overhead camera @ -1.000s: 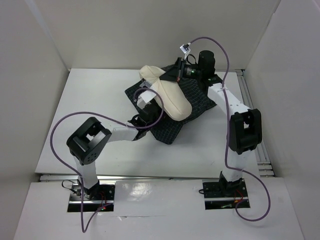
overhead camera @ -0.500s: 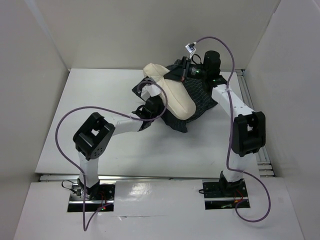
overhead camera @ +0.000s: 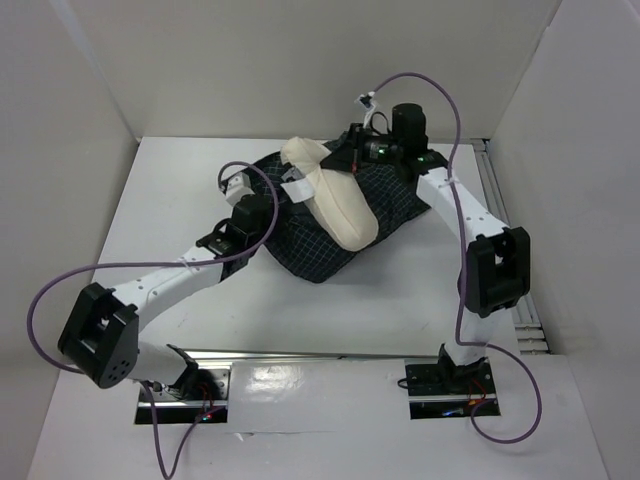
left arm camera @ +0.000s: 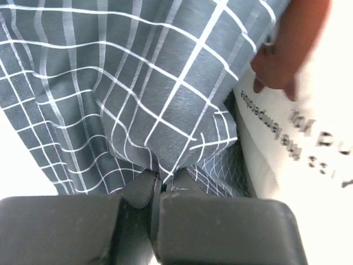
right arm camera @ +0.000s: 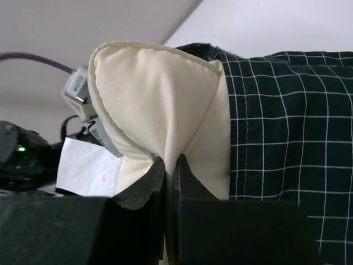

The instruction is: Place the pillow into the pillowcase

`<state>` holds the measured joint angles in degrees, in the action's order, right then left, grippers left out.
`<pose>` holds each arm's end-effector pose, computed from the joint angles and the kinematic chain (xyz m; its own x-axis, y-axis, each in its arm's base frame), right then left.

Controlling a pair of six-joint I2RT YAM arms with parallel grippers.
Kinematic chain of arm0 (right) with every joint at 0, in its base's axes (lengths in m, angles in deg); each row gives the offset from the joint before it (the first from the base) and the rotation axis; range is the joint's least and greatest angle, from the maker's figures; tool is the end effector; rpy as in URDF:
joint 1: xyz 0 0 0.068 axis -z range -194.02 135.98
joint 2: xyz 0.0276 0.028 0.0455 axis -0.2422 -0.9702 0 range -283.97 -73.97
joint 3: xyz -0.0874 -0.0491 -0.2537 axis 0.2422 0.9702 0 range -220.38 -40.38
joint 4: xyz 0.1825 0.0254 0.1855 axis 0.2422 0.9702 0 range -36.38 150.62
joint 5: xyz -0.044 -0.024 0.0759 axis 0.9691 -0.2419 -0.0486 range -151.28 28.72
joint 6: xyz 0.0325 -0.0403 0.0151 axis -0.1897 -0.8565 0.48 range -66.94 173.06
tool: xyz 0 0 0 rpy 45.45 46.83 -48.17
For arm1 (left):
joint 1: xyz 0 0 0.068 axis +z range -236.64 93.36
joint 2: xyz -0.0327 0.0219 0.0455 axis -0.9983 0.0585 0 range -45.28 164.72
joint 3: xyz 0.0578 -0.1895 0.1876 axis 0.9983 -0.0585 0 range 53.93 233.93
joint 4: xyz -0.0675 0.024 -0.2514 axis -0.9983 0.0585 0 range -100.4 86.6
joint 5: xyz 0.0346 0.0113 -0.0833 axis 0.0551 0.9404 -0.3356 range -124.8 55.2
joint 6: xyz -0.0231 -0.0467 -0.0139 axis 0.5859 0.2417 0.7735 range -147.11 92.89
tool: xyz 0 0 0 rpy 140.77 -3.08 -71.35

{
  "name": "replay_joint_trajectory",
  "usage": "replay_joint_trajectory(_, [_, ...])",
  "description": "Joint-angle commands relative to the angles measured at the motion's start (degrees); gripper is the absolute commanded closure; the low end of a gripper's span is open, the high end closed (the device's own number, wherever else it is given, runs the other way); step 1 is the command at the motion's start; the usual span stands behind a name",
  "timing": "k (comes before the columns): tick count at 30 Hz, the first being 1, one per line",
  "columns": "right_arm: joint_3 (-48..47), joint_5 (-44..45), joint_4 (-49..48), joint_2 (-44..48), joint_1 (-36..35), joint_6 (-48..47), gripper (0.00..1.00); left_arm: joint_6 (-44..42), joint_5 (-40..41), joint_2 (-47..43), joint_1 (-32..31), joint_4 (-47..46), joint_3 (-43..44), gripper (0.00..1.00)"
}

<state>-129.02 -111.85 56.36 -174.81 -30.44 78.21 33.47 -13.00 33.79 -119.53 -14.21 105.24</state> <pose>0.3905 0.1437 0.3547 -0.6043 0.1032 -0.7900 -0.7055 0.3915 0.5908 0.2695 -0.1584 0.2683 -0.3582 -0.7314 -0.5803 -0.1893 0.6655 -0.7220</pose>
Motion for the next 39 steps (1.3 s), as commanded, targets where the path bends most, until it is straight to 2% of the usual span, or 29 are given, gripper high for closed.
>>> replay_joint_trajectory(1, [-5.83, 10.82, 13.05, -3.74, -6.04, -16.16, 1.00, -6.34, 1.85, -3.65, 2.47, 4.60, 0.54, 1.00])
replay_joint_trajectory(2, [-5.84, 13.01, 16.56, -5.93, -7.38, -18.70, 1.00, -7.83, 1.84, -4.35, 3.00, 5.21, 1.42, 1.00])
replay_joint_trajectory(6, [-1.63, 16.90, 16.59, -7.36, -10.64, -24.26, 1.00, -11.08, 5.87, -4.36, 4.66, 11.98, 7.91, 1.00])
replay_joint_trajectory(8, [3.19, 18.47, 15.37, -7.36, -10.64, -24.97, 1.00, -9.08, 9.04, -4.36, 6.86, 18.09, 9.77, 1.00])
replay_joint_trajectory(10, [4.88, 28.46, 16.06, -9.28, -12.65, -23.67, 1.00, -9.07, 5.21, -6.29, 12.04, 19.98, 10.91, 1.00])
replay_joint_trajectory(14, [-5.82, 47.53, 25.36, -22.10, -16.17, -21.46, 1.00, -10.74, 0.70, -13.40, 14.95, 17.44, 8.20, 1.00])
replay_joint_trajectory(15, [-8.19, 54.54, 29.21, -26.99, -16.79, -20.76, 1.00, -11.26, 0.18, -14.63, 15.56, 17.44, 8.19, 1.00])
replay_joint_trajectory(18, [-17.60, 65.89, 36.07, -35.44, -19.78, -18.99, 1.00, -12.67, -1.84, -17.80, 16.97, 19.72, 8.71, 1.00])
replay_joint_trajectory(23, [-29.36, 73.05, 44.61, -46.97, -23.21, -18.47, 1.00, -13.38, -2.38, -21.23, 18.03, 23.49, 9.42, 1.00])
replay_joint_trajectory(26, [-30.63, 74.74, 44.46, -50.16, -26.54, -21.44, 1.00, -15.82, -3.17, -22.47, 18.82, 22.02, 8.90, 1.00])
replay_joint_trajectory(27, [-29.67, 72.73, 42.37, -50.16, -26.55, -22.24, 1.00, -15.84, -3.17, -22.47, 19.52, 23.31, 9.42, 1.00])
replay_joint_trajectory(30, [-21.42, 52.30, 35.16, -43.41, -27.08, -27.68, 1.00, -15.22, -3.42, -20.10, 21.18, 25.08, 9.95, 1.00])
replay_joint_trajectory(31, [-19.31, 39.97, 30.61, -38.78, -27.08, -28.74, 1.00, -15.22, -4.39, -20.09, 21.98, 25.08, 9.95, 1.00])
replay_joint_trajectory(34, [-9.99, 25.91, 20.16, -31.20, -27.08, -32.08, 1.00, -13.82, -5.72, -18.69, 23.38, 24.47, 6.79, 1.00])
replay_joint_trajectory(35, [-8.15, 18.21, 18.28, -26.65, -26.56, -32.87, 0.98, -13.30, -6.41, -18.69, 23.39, 23.95, 5.39, 1.00])
replay_joint_trajectory(36, [-4.82, 15.09, 16.09, -24.60, -25.94, -32.88, 0.94, -12.77, -7.47, -18.69, 24.09, 23.94, 4.68, 1.00])
replay_joint_trajectory(37, [-3.57, 12.01, 14.15, -22.67, -25.42, -32.36, 0.87, -12.76, -7.48, -18.69, 24.09, 23.42, 3.89, 1.00])
replay_joint_trajectory(38, [-3.03, 5.46, 12.48, -19.87, -24.89, -32.35, 0.67, -12.76, -8.26, -19.21, 24.62, 23.41, 2.58, 1.00])
replay_joint_trajectory(39, [-2.25, 2.87, 11.77, -18.71, -24.27, -32.35, 0.61, -12.76, -8.27, -19.21, 25.14, 23.41, 2.05, 1.00])
